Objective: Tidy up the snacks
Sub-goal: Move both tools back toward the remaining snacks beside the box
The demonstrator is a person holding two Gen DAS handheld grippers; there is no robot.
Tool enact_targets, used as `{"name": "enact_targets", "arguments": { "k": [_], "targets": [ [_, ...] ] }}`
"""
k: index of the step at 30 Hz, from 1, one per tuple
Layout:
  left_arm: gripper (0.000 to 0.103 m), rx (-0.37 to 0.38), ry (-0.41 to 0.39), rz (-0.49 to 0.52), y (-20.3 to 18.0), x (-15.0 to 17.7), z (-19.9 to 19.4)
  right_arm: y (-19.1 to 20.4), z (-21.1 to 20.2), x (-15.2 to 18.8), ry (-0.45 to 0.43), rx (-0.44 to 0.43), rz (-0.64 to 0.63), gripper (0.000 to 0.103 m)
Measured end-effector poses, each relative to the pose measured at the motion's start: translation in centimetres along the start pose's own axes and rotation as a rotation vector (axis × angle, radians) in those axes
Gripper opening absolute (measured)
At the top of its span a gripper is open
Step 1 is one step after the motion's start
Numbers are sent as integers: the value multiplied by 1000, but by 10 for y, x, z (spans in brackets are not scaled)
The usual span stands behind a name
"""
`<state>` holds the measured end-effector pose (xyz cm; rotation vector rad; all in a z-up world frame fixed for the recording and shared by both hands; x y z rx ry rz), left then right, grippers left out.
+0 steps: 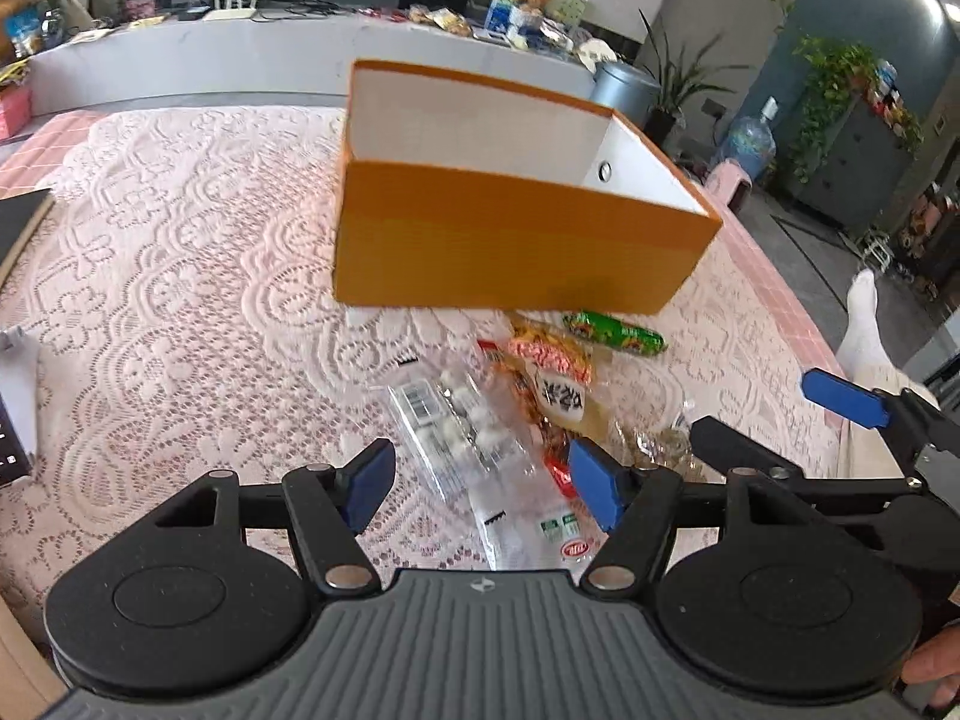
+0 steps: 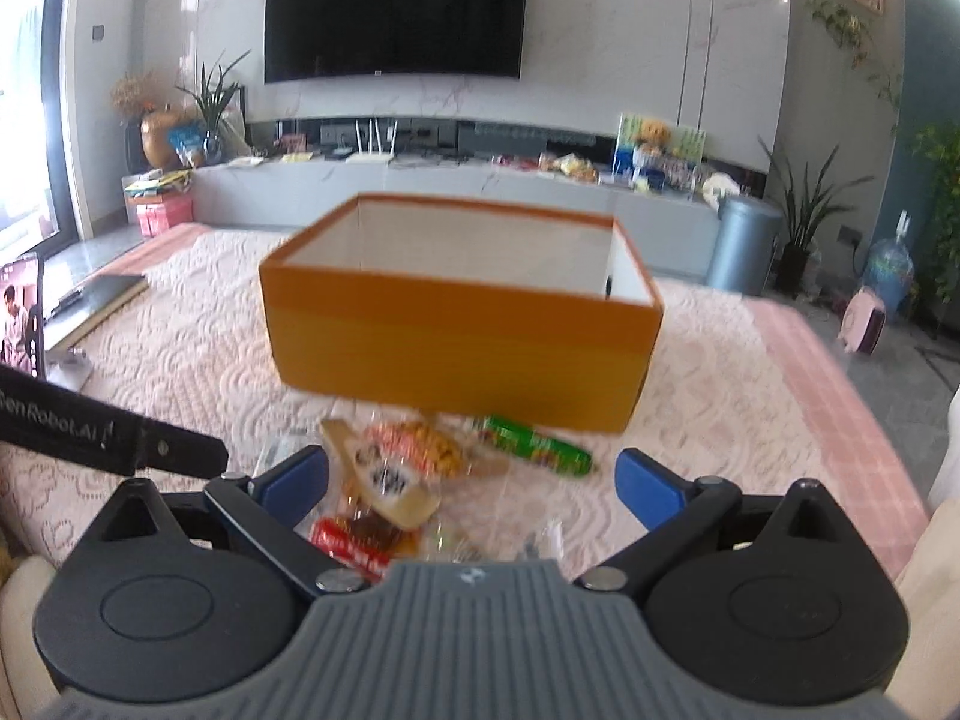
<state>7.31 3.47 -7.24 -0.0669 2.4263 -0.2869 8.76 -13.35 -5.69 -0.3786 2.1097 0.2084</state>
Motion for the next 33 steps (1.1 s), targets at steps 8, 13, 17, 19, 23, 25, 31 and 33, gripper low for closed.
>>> {"name": "enact_targets", "arguments": {
  "k": [8, 13, 17, 19, 23, 25, 31, 33],
  "targets": [
    [78, -18, 29, -36, 4, 6, 24, 0, 21, 11, 64, -15, -13, 89],
    [78, -24, 33, -108, 15, 0, 40, -2, 31, 12, 87, -28, 13, 84],
    [77, -40, 42, -128, 19, -1, 52, 0, 42, 9, 100, -34, 24, 78],
    [77, -45, 32, -139, 23, -3, 53, 0, 46, 6, 103, -45, 32, 78],
    [77, -106, 7, -130, 32, -10, 54, 9, 58, 1, 108, -72, 35, 78],
    [77, -103, 10, -145, 37, -12, 55, 17, 65, 1, 117, -88, 11, 78],
    [77, -159, -10, -105, 40, -14, 61, 36, 90, 1, 138, -113, -56, 78],
    [77, -145, -5, -117, 43, -13, 63, 39, 99, 1, 143, -103, -72, 78]
  ]
}}
Point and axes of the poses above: each gripper's, at about its wrist camera, not at the fingertips, and z roughly the way its jaws point, y to its left, x to its underside, the point moved 3 cm from there along z, roughly the way its jaws point, and after that the axes turned 2 degrees about -y, right-handed, at the moved point
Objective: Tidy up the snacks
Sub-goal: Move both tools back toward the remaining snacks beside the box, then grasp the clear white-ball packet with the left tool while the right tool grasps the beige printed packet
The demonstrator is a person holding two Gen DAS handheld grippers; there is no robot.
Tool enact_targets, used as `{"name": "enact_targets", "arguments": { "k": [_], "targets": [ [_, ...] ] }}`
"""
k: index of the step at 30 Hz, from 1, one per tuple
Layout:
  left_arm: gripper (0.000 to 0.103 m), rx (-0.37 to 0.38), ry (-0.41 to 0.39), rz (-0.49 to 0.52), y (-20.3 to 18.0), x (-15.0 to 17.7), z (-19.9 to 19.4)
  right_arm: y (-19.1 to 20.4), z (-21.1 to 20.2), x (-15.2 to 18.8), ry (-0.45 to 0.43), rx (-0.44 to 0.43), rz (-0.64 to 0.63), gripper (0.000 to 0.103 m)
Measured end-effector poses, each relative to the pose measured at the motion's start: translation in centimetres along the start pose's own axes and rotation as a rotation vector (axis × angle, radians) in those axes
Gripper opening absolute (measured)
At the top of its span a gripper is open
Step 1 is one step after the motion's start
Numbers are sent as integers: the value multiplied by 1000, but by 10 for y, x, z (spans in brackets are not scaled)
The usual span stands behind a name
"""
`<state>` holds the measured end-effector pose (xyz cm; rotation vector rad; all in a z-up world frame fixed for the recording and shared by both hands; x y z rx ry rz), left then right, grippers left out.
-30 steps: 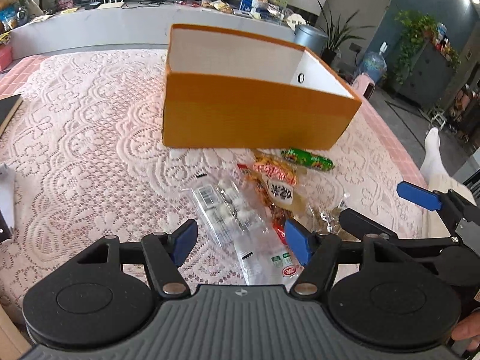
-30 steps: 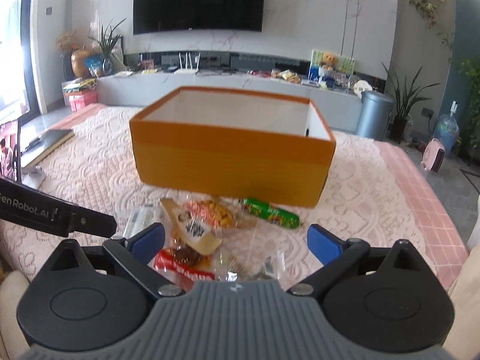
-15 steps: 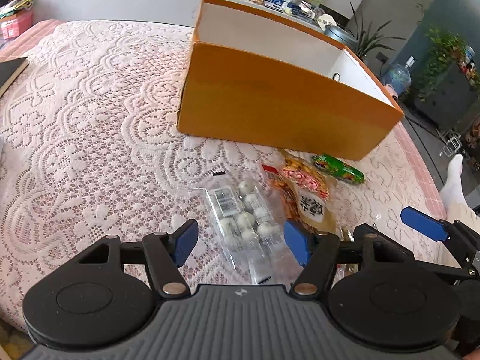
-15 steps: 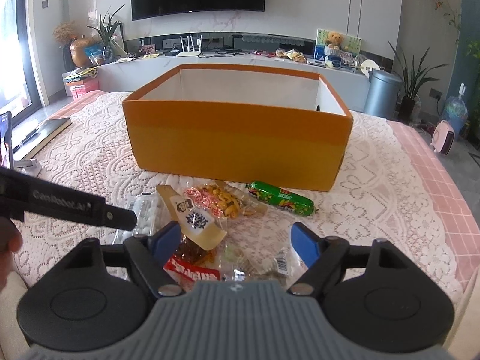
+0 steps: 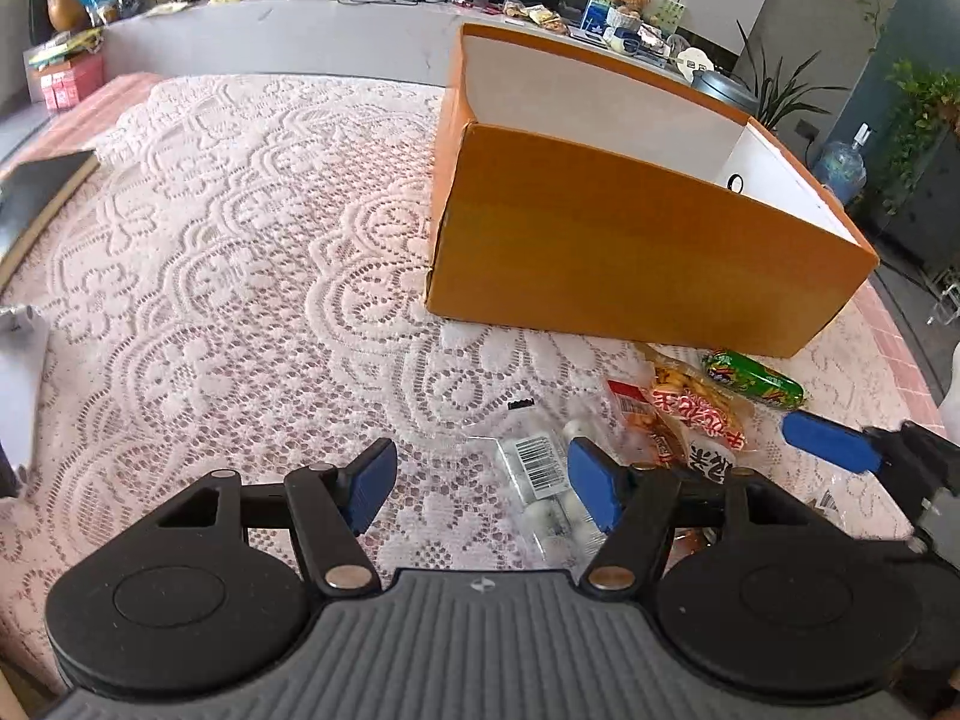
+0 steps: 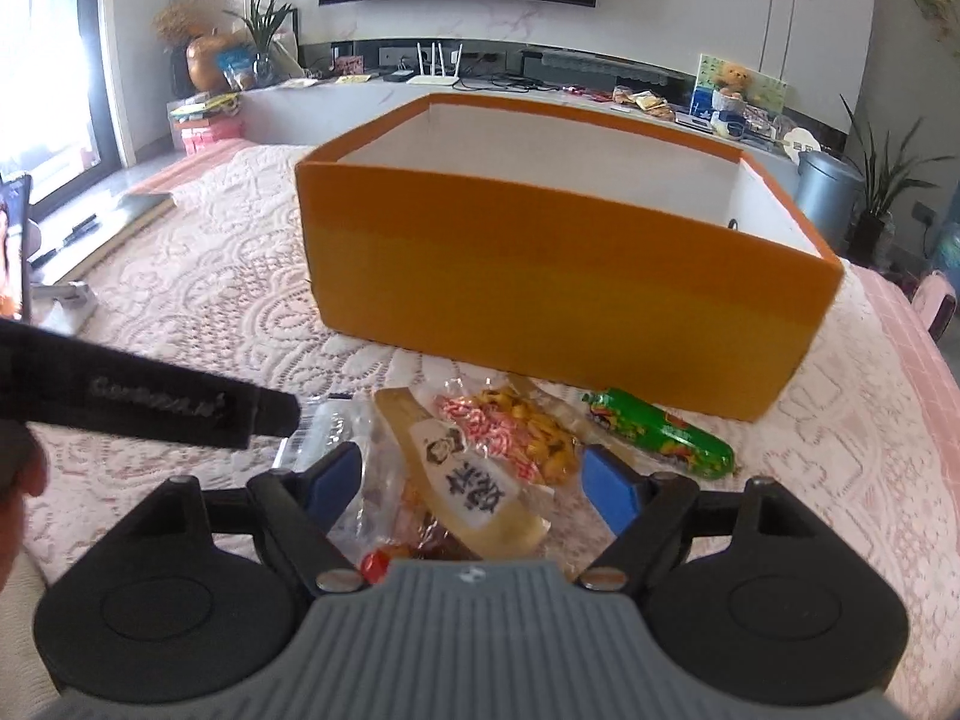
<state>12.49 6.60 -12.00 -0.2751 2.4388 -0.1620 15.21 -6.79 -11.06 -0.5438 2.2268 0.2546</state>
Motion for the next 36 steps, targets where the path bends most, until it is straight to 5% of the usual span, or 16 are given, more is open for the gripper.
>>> {"name": "enact_targets", "arguments": {
  "k": [12, 16, 19, 24, 25, 26, 36],
  "targets": [
    [77, 40, 19, -31, 5, 2, 12, -9, 41, -3, 44, 9, 17, 76],
    [77, 58, 22, -48, 5, 2, 13, -9, 36, -4, 38, -8, 13, 67],
    [77, 41, 18, -38, 5, 3, 11, -11, 26, -4, 37, -14, 22, 55],
    [77, 33, 25, -37, 2, 4, 9, -20, 1, -7, -18, 17, 21, 18],
    [77, 33, 25, -33, 1, 4, 8, -25, -2, -8, -24, 18, 33, 4],
    [77, 34, 25, -26, -2, 5, 7, -29, -6, -8, -25, 25, 48, 2],
    [81, 71, 110, -24, -24, 14, 9, -70, -17, -3, -61, 132, 104, 21]
  ]
}}
Point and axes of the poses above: each gripper's, at about its wrist camera, not at the fingertips, and z roughly the way its jaws point, y to its left, x to its underside, the point moved 3 cm from there along z, roughly the way its jaws point, and after that the axes turned 2 degrees about -y, right-handed, at the moved point
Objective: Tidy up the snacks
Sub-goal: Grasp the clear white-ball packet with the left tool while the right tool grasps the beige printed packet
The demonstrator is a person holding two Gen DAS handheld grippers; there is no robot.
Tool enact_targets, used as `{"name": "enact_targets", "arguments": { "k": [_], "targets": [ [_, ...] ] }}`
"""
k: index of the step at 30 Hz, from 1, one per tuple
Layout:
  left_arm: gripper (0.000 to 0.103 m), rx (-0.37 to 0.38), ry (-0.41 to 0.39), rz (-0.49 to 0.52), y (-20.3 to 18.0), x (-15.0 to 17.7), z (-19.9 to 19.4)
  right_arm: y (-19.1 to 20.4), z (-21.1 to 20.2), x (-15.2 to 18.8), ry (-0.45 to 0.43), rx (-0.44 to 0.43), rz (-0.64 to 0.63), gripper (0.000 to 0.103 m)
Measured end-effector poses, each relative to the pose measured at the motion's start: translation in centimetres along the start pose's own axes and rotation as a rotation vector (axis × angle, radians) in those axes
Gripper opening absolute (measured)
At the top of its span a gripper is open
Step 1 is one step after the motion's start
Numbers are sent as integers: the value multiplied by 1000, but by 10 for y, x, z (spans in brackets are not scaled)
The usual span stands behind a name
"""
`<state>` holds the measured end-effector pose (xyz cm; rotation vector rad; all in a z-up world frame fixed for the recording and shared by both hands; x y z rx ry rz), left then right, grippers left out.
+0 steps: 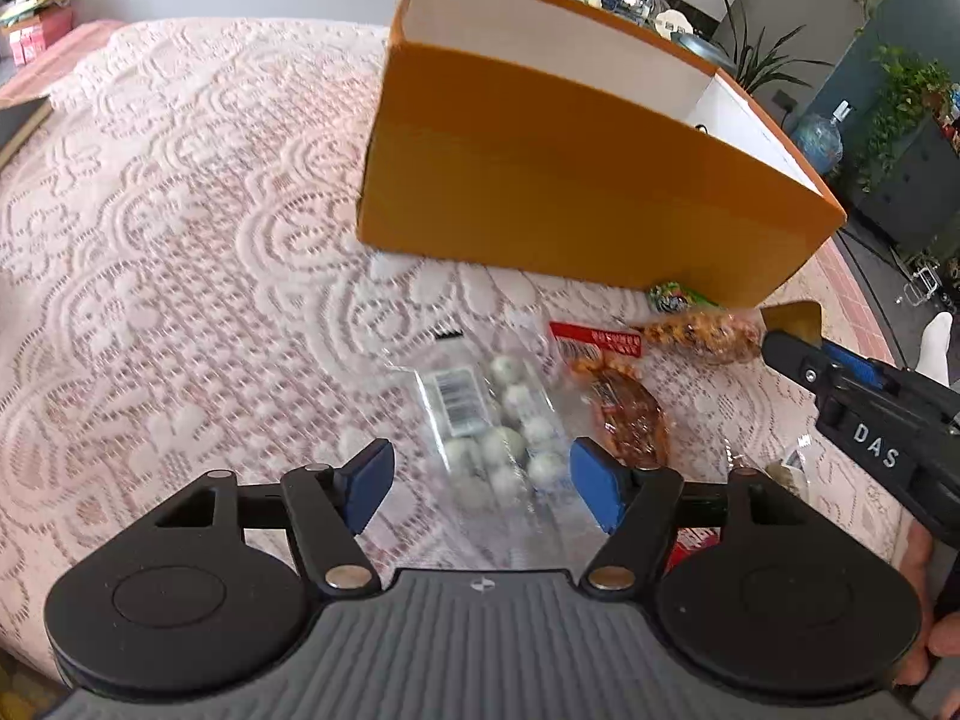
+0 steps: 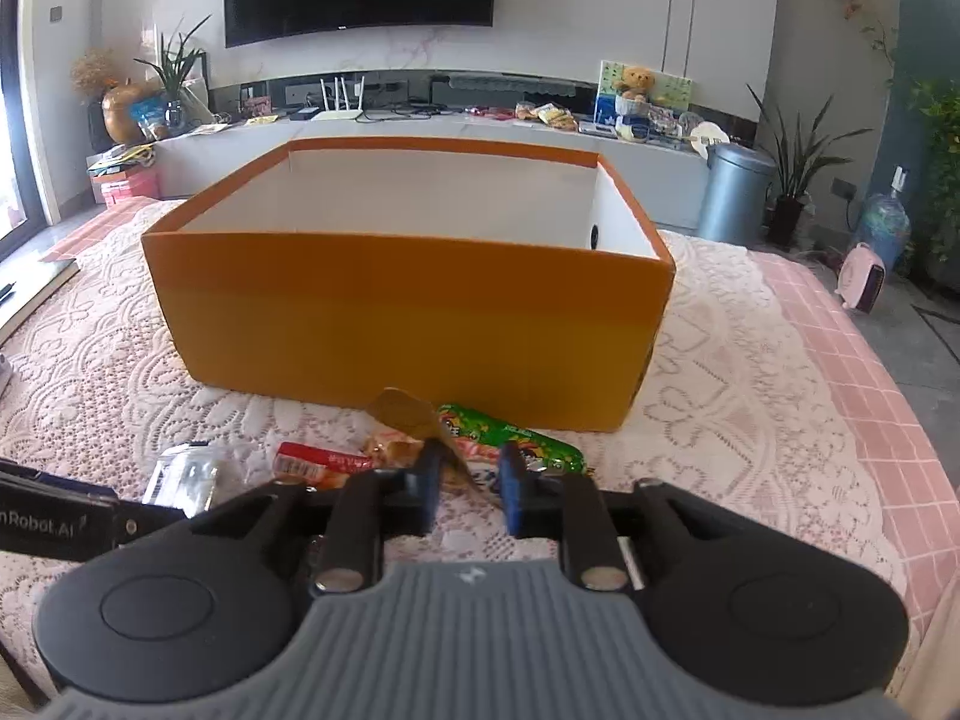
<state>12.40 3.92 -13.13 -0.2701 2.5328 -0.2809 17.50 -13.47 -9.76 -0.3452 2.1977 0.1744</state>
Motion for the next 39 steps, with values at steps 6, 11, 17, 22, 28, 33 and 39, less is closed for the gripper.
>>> {"name": "enact_targets", "arguments": {
  "k": [6, 11, 17, 22, 28, 33, 39],
  "targets": [
    [84, -4, 42, -66, -4, -1, 8, 2, 3, 5, -2, 6, -59, 33],
    [84, -47, 62, -93, -9, -7, 19, 1, 7, 12, 57, -29, -31, 41],
    [87, -112, 68, -80, -18, -10, 29, 10, 11, 23, 69, -23, -98, 52],
    [87, -131, 57, -72, -20, -11, 31, 19, 13, 26, 42, -5, -190, 56],
    [74, -124, 46, -57, -16, -11, 31, 35, 25, 32, 20, 50, -320, 53],
    [75, -113, 41, -39, -16, -10, 27, 42, 36, 37, 43, 79, -360, 39],
    [79, -129, 25, 28, -22, -8, 33, 40, 31, 34, 27, 80, -343, 30]
  ]
}}
Point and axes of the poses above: each gripper's, at about its wrist camera, not at the fingertips, and z roughly the way its jaws point, y to its left, x to its underside, the point moved 3 cm from there along z, roughly the way its jaws point, and after that the axes turned 2 degrees about -y, right-handed, at the moved point
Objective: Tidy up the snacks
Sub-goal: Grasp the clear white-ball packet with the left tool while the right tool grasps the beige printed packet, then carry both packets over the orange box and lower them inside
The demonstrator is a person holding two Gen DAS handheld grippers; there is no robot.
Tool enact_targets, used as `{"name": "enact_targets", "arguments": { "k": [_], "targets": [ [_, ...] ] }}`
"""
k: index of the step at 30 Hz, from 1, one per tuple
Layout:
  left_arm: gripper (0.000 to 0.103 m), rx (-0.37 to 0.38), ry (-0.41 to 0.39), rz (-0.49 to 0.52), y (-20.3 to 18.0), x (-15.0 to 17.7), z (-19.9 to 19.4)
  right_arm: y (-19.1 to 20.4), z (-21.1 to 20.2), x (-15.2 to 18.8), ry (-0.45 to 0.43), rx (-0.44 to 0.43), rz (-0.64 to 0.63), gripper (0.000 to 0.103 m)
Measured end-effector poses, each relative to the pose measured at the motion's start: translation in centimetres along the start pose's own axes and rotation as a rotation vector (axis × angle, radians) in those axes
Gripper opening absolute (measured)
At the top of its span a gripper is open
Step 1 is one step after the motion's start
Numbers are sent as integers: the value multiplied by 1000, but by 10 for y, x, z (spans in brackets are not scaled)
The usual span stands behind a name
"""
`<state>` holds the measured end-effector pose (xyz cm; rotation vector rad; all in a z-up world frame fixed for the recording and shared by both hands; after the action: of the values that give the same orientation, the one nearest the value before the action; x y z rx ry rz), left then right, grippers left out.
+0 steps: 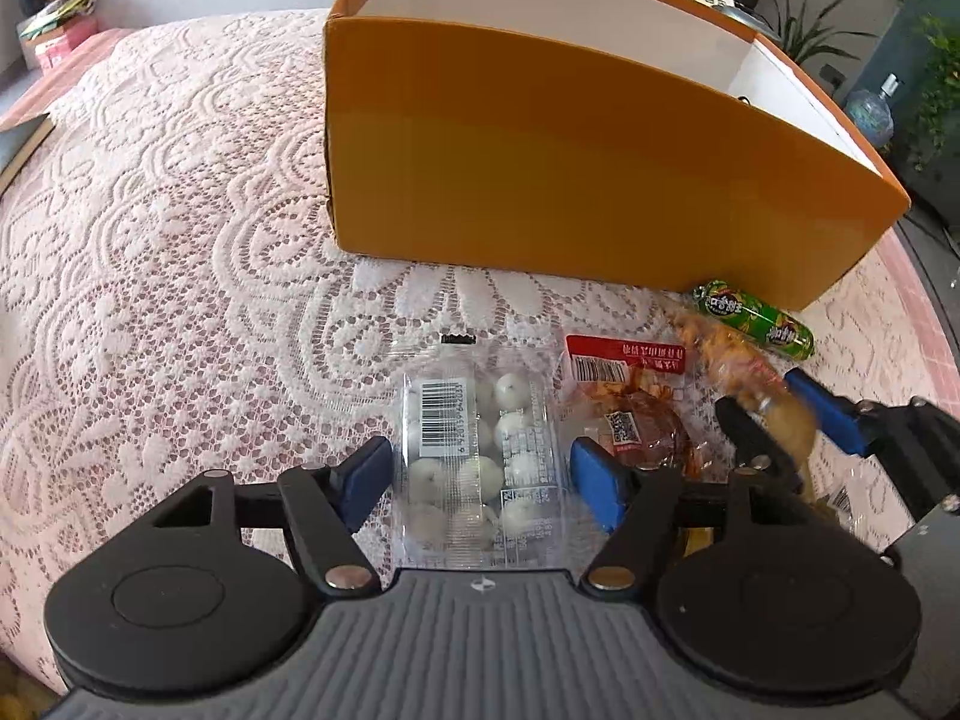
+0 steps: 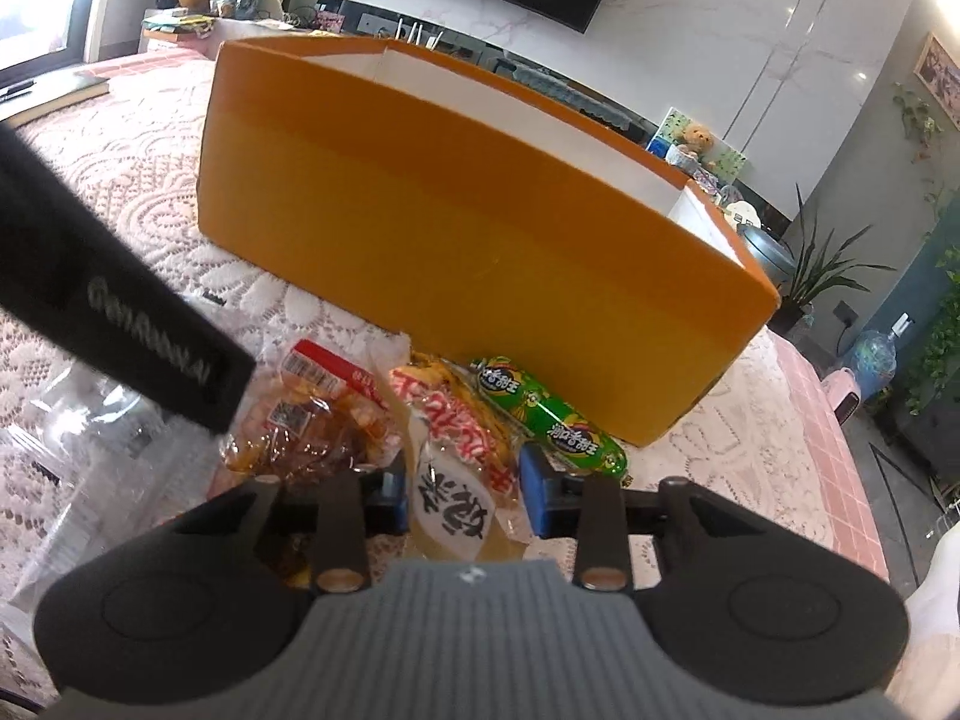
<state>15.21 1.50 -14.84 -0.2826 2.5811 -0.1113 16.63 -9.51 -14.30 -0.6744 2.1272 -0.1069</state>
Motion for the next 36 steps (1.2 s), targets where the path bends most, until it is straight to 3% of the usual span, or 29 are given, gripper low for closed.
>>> {"name": "enact_targets", "arguments": {
  "k": [2, 7, 22, 36],
  "targets": [
    [69, 13, -4, 3, 2, 1, -1, -4, -5, -1, -11, 2, 19, 28],
    [62, 60, -22, -36, 13, 2, -3, -16, -18, -5, -41, -19, 99, 21],
    [61, 131, -120, -109, 23, -2, -51, -38, -51, -15, -96, -47, 230, 18],
    [61, 191, -266, -23, -8, -35, -110, -55, -112, -47, -245, -15, 225, 18]
  ]
}}
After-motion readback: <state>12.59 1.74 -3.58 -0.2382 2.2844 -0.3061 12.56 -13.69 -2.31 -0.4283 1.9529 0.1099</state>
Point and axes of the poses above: each gripper's, at about its wrist camera, not at the fingertips, and z roughly the way its jaws point, y to its left, x to its underside, the point moved 3 cm from there along z, roughly the way its jaws point, and after that the axes turned 2 degrees about -y, right-handed, at the moved point
